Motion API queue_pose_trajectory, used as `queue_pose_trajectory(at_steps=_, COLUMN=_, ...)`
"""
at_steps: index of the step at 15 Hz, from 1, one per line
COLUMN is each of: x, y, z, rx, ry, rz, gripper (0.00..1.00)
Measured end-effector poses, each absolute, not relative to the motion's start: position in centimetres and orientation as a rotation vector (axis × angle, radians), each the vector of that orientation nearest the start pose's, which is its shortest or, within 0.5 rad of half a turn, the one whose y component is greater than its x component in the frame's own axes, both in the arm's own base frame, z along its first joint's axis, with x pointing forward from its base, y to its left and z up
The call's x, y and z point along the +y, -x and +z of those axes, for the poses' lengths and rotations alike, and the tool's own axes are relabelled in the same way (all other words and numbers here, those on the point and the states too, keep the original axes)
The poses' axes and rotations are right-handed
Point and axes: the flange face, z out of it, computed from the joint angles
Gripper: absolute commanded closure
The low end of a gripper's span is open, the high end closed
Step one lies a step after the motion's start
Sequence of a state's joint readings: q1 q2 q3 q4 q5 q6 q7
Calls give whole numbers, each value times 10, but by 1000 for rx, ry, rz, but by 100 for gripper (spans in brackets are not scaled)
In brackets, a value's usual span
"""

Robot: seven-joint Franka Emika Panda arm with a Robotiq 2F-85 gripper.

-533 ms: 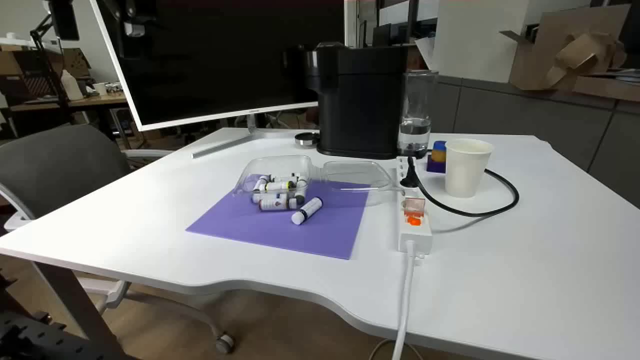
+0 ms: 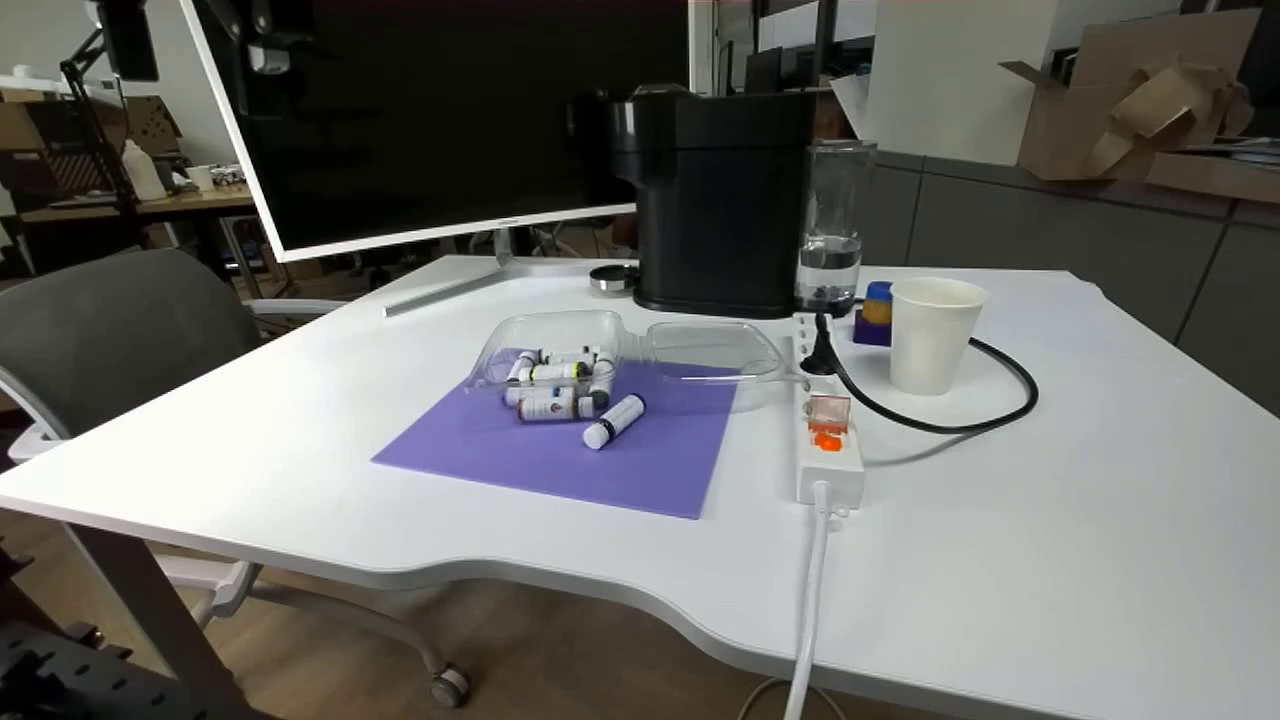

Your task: Press the switch on the adapter

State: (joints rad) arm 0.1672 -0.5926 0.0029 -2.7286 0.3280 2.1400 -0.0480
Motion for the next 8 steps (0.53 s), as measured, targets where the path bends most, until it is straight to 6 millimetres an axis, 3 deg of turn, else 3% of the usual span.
queue_pose_trajectory(at_steps=6, x=71, y=-344, z=401, rx=-83, ry=2903, rz=3, gripper=0)
queue_pose_trajectory(at_steps=8, x=62, y=-346, z=400, rx=-113, ry=2952, rz=-4, gripper=0)
